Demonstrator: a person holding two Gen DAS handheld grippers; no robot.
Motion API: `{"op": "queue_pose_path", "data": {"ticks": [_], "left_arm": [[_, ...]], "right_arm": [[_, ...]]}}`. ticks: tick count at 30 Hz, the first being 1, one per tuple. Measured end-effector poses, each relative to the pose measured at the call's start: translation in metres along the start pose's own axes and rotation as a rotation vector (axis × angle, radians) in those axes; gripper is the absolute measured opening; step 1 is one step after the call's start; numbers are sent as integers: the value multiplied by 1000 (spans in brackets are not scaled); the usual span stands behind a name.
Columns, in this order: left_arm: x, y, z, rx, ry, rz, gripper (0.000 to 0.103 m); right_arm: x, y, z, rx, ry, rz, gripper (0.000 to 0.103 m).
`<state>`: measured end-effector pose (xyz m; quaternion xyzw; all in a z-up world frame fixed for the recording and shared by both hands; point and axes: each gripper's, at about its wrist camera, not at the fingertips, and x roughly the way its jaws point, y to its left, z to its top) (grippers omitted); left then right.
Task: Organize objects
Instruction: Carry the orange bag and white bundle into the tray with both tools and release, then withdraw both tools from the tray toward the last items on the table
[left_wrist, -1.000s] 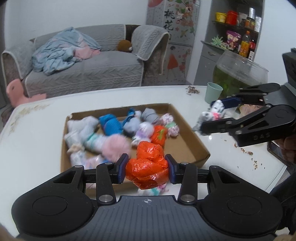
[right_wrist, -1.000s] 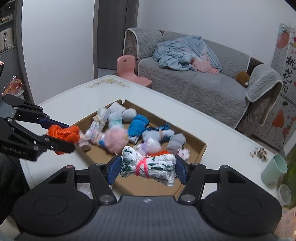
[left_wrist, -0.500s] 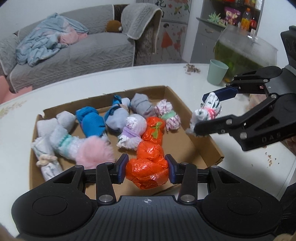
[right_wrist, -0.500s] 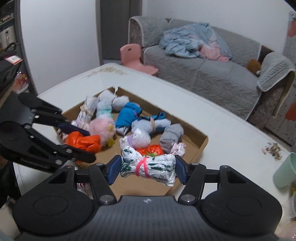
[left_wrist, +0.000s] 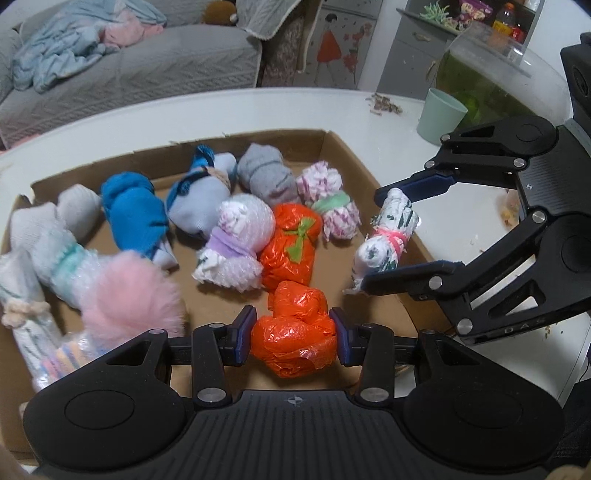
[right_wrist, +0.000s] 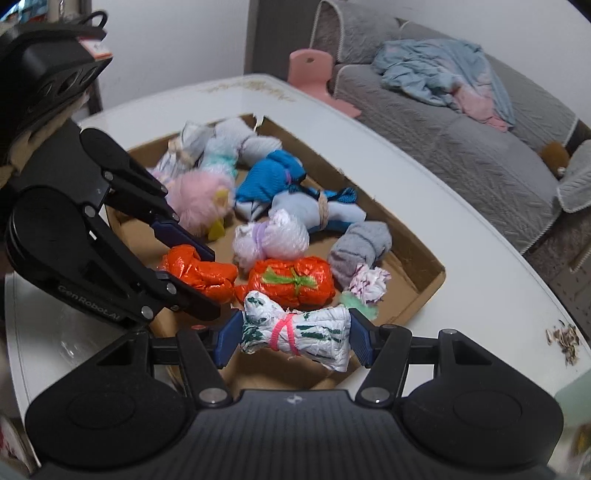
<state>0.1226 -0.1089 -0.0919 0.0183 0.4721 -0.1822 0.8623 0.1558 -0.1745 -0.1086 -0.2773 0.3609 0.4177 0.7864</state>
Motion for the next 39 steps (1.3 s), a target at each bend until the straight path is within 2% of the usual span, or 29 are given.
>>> {"op": "queue_pose_path", "data": {"ticks": [4, 10, 17, 22, 26, 31, 39], "left_arm": [[12, 4, 2, -15, 19, -12, 50], [23, 4, 12, -46, 13, -54, 50], [28, 6, 16, -82, -8, -63, 50], [26, 3, 11, -60, -16, -50, 51], [26, 4, 10, -71, -21, -42, 54], [24, 5, 9, -89, -18, -45, 64], [20, 6, 9, -95, -21, -55, 67]], "right_arm": [[9, -1, -3, -35, 27, 31, 57], [21, 1, -4, -97, 63, 0, 57], [28, 2, -4, -145, 80, -62, 57], [27, 6, -5, -156, 83, -78, 57], [25, 8, -5, -160, 81, -84, 58], [22, 10, -7, -174, 79, -90, 62], [20, 10, -6, -180, 80, -94, 64]]}}
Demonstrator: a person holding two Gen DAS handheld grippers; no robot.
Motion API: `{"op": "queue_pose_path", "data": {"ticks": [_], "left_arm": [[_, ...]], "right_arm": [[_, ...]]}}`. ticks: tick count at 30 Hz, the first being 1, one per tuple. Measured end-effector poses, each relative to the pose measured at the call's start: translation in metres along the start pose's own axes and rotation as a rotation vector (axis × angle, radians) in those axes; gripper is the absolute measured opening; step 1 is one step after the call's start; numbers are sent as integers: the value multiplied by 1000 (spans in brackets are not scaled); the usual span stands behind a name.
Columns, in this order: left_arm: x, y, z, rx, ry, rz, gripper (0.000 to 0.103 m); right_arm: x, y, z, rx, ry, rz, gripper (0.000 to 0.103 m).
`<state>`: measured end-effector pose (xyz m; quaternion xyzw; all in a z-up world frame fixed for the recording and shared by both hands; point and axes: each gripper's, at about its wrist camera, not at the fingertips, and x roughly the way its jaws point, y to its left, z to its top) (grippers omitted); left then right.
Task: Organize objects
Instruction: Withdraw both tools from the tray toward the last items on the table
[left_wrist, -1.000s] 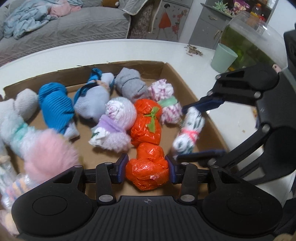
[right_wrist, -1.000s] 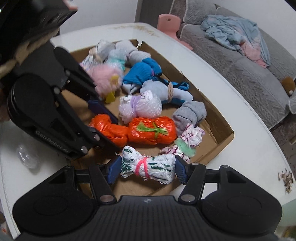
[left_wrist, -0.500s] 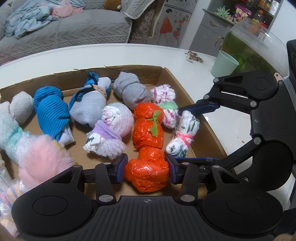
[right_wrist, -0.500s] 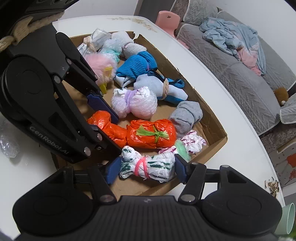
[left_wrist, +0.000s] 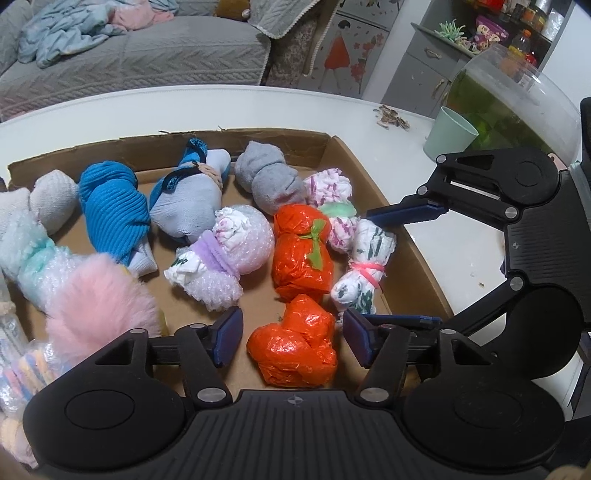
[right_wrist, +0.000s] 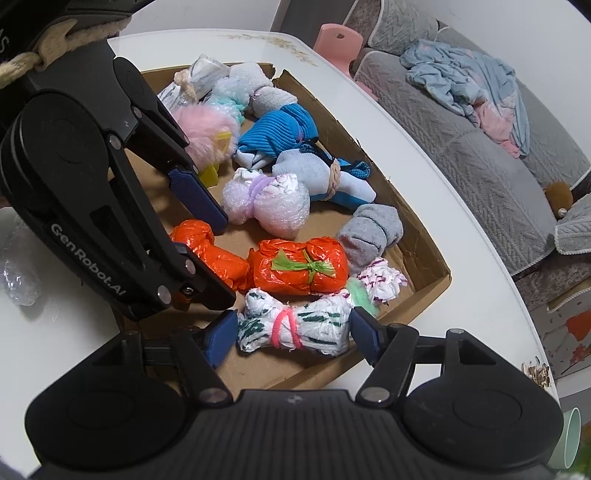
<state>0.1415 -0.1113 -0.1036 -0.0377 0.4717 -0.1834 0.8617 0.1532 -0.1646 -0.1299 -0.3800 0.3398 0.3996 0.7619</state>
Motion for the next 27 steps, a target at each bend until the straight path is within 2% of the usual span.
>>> {"op": "queue_pose_path", "data": {"ticks": [5, 13, 20, 24, 27], "left_arm": [[-8, 0, -1, -4, -4, -7, 70], [-49, 8, -12, -9, -46, 9, 76], [-100, 17, -42, 17, -107, 62, 82], [-125, 27, -68, -17, -128, 88, 84], [-142, 35, -90, -48, -144, 110, 85]], "right_arm": [[-3, 0, 0, 4, -3, -1, 65], [-17, 3, -5, 35, -4, -31, 71], [-58, 3, -14, 182, -66, -71, 74], [-85, 17, -14, 288, -128, -85, 85], [-99, 40, -6, 343, -150, -73, 87]]}}
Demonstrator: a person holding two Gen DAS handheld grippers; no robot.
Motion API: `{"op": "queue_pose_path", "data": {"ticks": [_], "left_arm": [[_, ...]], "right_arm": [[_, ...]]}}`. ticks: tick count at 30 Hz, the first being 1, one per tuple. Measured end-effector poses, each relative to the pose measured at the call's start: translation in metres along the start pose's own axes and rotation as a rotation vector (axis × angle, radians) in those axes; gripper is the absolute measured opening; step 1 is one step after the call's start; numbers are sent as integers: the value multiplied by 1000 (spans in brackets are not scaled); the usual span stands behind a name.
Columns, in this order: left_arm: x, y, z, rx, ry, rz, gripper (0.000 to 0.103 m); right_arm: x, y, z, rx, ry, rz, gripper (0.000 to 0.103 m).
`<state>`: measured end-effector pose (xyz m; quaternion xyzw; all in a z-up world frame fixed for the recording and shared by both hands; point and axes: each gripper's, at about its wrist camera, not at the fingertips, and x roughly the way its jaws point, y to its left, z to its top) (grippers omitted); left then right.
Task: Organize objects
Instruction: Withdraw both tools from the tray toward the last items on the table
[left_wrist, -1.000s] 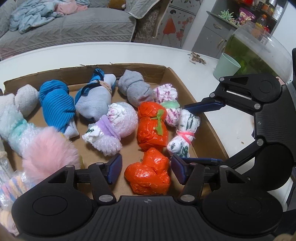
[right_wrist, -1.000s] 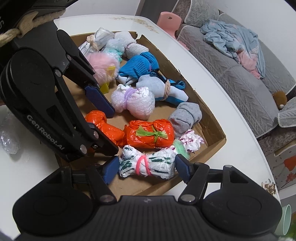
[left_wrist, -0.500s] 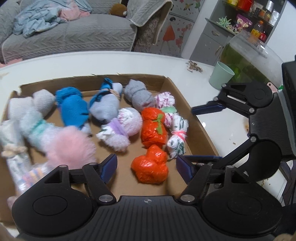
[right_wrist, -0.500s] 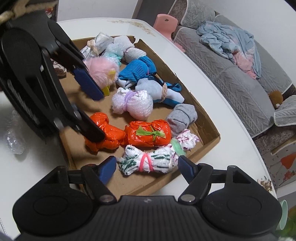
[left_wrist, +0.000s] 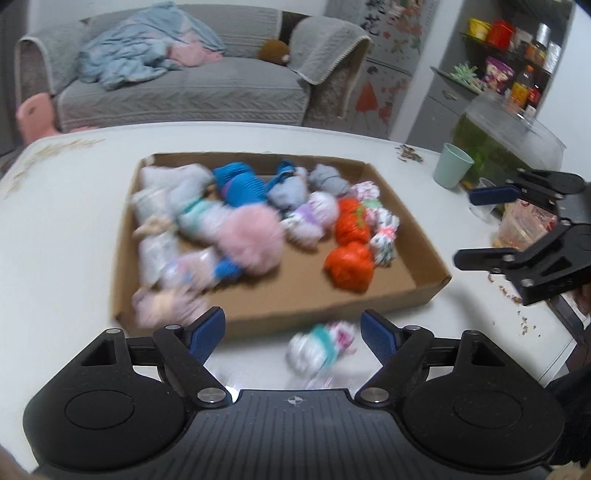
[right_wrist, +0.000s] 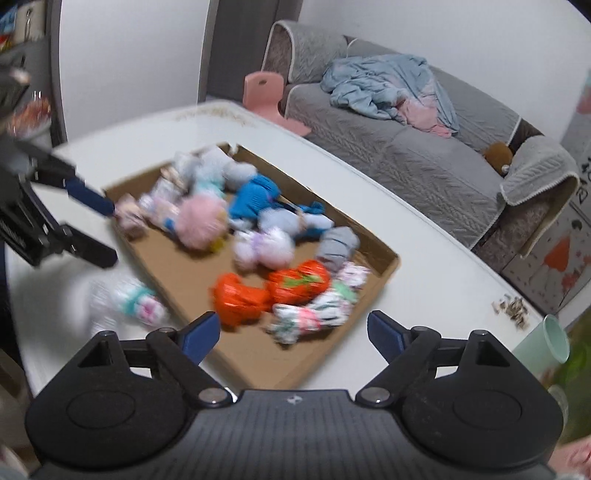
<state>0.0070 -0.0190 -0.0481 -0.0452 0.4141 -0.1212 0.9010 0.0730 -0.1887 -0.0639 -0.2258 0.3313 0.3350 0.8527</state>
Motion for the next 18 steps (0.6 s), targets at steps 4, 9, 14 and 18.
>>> {"op": "queue_pose_path", "data": {"ticks": [4, 9, 14, 18], "left_arm": [[-20, 14, -22, -27, -7, 37, 85], [-43, 39, -34, -91, -35, 75, 86], [-54, 55, -37, -131, -45, 84, 87], [-55, 57, -37, -132, -44, 74, 87]], "right_arm": [[-7, 41, 0, 105, -4, 22, 94], [11, 83, -5, 274, 24, 136, 94], [40, 114, -9, 181, 92, 173, 78], [62, 114, -13, 178, 138, 166, 63]]}}
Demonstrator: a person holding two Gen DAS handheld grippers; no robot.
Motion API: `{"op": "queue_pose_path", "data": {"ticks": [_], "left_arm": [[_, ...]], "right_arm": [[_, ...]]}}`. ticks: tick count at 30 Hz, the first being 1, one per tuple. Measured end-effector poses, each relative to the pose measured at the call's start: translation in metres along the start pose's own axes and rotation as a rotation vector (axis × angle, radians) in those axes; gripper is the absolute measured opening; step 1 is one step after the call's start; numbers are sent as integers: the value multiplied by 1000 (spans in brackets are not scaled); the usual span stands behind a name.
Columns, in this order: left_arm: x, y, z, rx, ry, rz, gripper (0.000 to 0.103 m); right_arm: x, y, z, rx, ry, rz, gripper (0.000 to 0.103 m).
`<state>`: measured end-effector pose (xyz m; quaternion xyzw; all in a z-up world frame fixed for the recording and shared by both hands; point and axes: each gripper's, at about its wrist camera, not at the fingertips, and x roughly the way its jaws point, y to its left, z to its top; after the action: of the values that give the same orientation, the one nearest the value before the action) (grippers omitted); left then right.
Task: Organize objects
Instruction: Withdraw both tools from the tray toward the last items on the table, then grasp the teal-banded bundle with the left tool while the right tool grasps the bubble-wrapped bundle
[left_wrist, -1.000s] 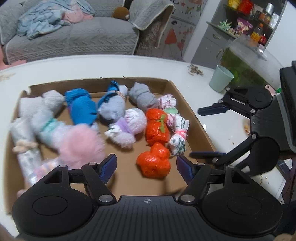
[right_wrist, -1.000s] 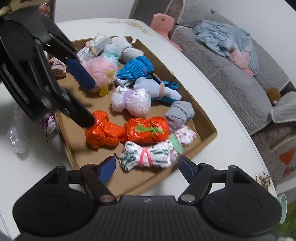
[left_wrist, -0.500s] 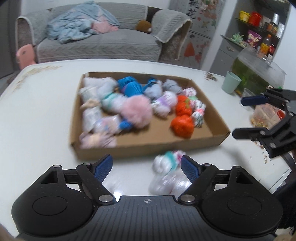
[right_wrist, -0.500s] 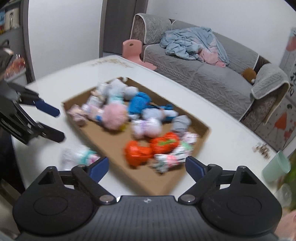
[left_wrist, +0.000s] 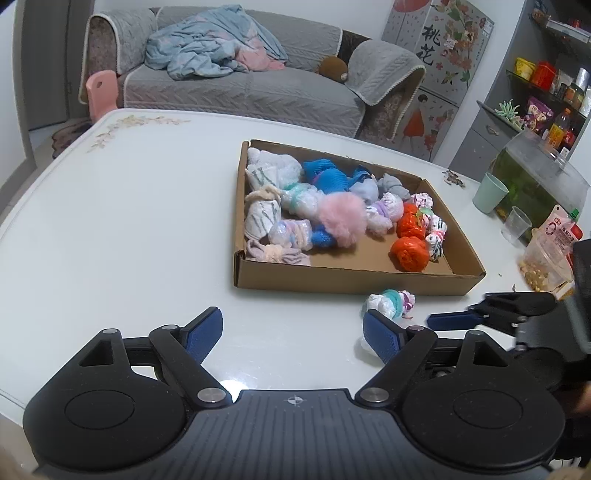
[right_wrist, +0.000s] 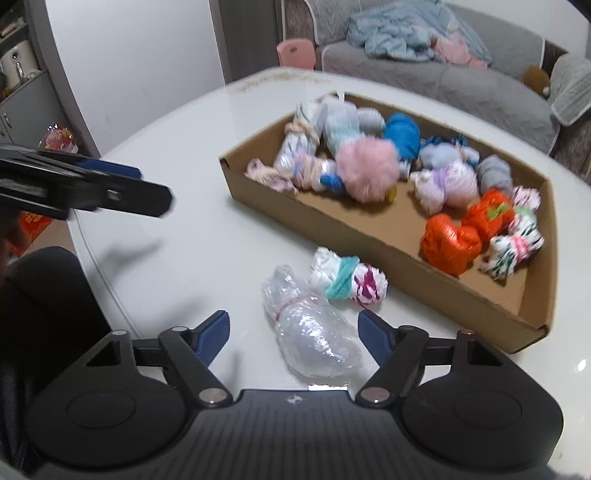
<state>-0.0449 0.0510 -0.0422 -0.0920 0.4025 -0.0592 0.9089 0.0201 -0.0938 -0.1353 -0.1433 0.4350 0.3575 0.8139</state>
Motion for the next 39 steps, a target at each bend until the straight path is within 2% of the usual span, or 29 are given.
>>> {"op": "queue_pose_path", "data": {"ticks": [2, 3, 7, 11, 17, 19, 25, 32, 35, 39], "left_arm": [[2, -2, 0, 8, 5, -10, 87], [4, -4, 1, 17, 8, -17, 87], [18, -16, 0, 58, 30, -46, 87], [39, -36, -2, 139, 67, -73, 87], [77, -79, -6, 355, 110, -98, 87], [90, -86, -5, 398, 122, -99, 87], [119, -96, -5, 430, 157, -124, 87], [131, -100, -5, 440, 160, -163, 83], [131, -101, -7, 450, 155, -162, 78], [128, -101, -6, 443, 150, -171, 55]], "right_arm": [[7, -2, 0, -15, 25, -10, 49], [9, 0, -1, -29, 34, -15, 39], [-6, 1, -8, -37, 47, 7, 34], [-22, -11, -18, 0, 79, -46, 34], [-35, -49, -22, 182, 103, -127, 34], [-38, -55, -21, 213, 99, -135, 34], [-40, -63, -19, 245, 78, -134, 35], [-44, -70, -16, 273, 71, -132, 36], [-46, -71, -16, 275, 66, -130, 36], [-46, -71, -16, 274, 65, -130, 36]]}}
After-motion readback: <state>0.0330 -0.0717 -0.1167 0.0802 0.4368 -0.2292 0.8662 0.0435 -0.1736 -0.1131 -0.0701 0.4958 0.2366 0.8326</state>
